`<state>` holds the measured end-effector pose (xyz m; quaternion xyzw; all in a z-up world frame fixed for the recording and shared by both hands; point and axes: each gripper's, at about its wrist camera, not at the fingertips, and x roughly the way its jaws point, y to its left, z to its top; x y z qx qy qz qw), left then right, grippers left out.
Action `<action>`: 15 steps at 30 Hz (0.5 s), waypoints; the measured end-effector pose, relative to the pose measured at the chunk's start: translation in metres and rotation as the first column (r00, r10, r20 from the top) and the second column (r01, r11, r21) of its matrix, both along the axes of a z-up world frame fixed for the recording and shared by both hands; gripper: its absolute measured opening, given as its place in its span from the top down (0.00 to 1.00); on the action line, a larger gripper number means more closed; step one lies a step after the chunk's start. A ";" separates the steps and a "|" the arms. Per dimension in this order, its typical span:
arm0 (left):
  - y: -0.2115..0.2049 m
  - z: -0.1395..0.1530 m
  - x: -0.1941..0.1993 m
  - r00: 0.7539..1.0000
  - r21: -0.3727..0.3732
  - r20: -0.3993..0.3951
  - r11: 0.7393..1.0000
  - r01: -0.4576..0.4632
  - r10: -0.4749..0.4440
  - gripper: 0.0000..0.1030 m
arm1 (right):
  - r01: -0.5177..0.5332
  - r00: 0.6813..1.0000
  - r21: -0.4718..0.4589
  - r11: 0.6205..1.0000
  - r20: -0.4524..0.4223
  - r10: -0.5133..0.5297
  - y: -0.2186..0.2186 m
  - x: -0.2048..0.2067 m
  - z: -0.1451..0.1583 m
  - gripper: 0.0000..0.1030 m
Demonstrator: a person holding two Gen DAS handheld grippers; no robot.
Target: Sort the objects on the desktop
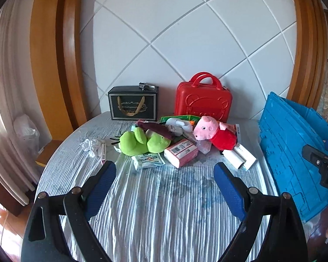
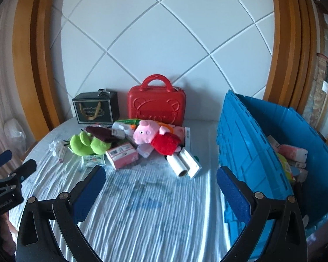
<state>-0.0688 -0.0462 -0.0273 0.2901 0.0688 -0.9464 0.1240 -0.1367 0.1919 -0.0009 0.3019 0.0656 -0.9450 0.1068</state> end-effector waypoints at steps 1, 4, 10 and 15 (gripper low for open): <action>-0.011 -0.007 -0.003 1.000 0.010 0.020 1.000 -0.019 0.019 0.11 | 0.008 1.000 0.004 1.000 0.016 -0.008 -0.001 -0.004 -0.006 0.00; -0.036 -0.023 -0.008 0.997 0.010 0.063 0.999 -0.052 0.052 0.11 | 0.022 0.997 0.005 1.000 0.069 -0.023 -0.003 -0.017 -0.024 0.00; -0.072 -0.057 -0.025 0.989 0.023 0.130 0.996 -0.081 0.077 0.11 | 0.053 0.986 0.009 0.999 0.159 -0.054 0.003 -0.053 -0.063 0.00; -0.092 -0.091 -0.050 0.978 0.051 0.191 0.994 -0.097 0.086 0.11 | 0.055 0.971 0.024 0.998 0.232 -0.059 0.007 -0.096 -0.098 0.00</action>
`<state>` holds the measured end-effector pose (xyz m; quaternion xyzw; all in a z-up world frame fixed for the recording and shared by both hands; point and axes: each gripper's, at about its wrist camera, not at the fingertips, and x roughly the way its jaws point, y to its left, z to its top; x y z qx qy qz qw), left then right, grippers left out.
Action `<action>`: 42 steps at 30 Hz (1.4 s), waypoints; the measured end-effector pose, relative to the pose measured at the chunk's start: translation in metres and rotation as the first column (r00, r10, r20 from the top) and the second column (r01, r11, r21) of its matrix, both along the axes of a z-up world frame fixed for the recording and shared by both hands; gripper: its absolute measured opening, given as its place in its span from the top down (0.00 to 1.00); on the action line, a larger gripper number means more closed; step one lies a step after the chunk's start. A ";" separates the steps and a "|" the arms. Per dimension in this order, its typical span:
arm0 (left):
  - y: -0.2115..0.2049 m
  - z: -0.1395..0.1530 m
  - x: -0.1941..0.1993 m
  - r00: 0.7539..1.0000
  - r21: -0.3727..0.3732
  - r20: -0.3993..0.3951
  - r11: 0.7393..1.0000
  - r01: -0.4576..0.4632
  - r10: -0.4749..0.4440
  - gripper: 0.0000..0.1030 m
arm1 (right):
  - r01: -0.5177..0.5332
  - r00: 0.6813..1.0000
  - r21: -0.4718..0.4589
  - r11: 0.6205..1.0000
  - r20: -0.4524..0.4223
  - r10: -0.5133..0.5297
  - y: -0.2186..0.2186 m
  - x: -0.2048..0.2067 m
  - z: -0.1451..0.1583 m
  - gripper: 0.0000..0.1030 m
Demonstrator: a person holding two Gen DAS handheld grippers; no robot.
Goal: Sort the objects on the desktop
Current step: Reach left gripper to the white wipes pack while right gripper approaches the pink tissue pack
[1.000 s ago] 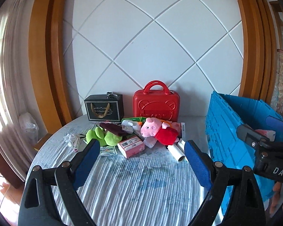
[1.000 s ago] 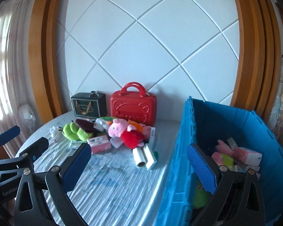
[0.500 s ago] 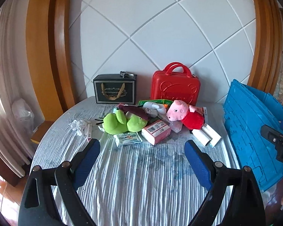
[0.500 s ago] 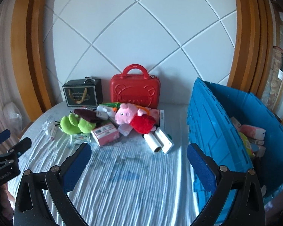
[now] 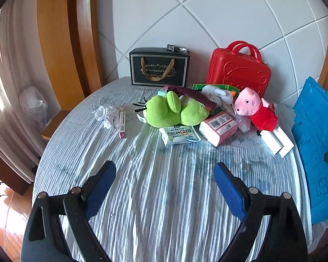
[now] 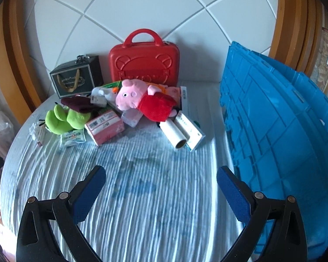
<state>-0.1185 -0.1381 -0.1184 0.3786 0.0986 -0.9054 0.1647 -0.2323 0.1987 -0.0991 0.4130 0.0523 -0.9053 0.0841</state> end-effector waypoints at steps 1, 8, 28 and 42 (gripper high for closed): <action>-0.004 -0.009 -0.007 1.000 0.008 0.016 1.000 -0.010 0.010 0.11 | -0.005 1.000 -0.001 1.000 0.017 0.005 0.000 -0.011 -0.007 0.00; -0.017 -0.065 -0.079 0.988 0.008 0.147 0.999 -0.051 0.049 0.11 | -0.045 0.989 -0.011 0.999 0.138 0.046 -0.002 -0.091 -0.067 0.00; -0.104 -0.192 -0.233 0.936 -0.049 0.348 0.998 -0.028 0.044 0.11 | -0.119 0.968 0.011 0.993 0.222 0.114 -0.145 -0.168 -0.143 0.00; -0.018 -0.133 -0.205 0.885 0.051 0.223 0.912 0.407 -0.408 0.11 | 0.025 0.964 0.002 1.000 0.266 -0.024 -0.119 -0.166 -0.152 0.00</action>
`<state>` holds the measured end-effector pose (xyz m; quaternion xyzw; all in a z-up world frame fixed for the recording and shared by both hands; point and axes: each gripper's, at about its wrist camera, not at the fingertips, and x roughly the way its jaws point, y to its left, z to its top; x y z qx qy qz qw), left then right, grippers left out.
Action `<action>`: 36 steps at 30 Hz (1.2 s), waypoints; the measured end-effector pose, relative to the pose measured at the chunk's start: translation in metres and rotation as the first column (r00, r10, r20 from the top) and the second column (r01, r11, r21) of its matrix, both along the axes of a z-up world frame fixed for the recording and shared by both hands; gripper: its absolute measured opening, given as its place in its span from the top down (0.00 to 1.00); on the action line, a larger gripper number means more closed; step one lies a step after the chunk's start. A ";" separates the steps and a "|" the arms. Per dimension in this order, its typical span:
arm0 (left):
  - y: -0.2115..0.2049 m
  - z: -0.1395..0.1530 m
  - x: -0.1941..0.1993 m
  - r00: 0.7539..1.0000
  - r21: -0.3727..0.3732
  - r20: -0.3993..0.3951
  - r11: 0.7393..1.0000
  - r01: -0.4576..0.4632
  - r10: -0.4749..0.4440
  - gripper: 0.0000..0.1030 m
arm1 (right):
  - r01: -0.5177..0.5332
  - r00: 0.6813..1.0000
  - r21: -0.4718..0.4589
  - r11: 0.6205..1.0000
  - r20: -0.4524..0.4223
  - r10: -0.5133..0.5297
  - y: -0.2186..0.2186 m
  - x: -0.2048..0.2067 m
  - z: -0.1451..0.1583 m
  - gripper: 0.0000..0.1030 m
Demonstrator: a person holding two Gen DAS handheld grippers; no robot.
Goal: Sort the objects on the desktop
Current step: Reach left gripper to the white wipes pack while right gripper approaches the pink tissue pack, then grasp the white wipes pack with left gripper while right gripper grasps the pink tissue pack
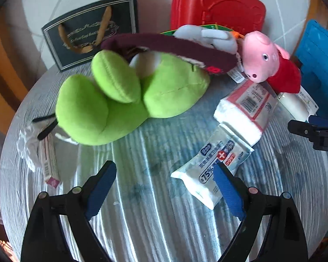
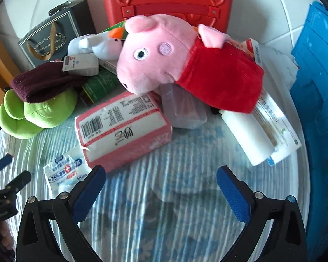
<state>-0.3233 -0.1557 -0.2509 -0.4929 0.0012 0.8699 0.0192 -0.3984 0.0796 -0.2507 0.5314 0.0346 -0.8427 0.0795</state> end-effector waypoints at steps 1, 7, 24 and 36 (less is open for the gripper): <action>0.006 -0.004 -0.006 0.999 -0.002 0.015 0.999 0.036 -0.036 0.11 | 0.007 1.000 -0.007 1.000 0.005 -0.007 0.002 0.001 -0.001 0.00; 0.055 -0.041 -0.023 0.976 0.019 0.101 0.981 0.192 -0.193 0.11 | 0.049 0.999 -0.002 0.999 0.005 -0.049 0.023 0.008 0.000 0.00; -0.023 -0.057 -0.030 0.951 0.001 0.067 0.953 -0.303 0.303 0.28 | -0.154 0.988 -0.144 0.977 -0.020 0.153 -0.012 -0.042 -0.019 0.00; -0.028 -0.050 -0.027 0.943 0.000 0.054 0.945 -0.328 0.328 0.37 | -0.385 0.918 -0.233 0.893 0.001 0.396 -0.068 -0.039 -0.028 0.00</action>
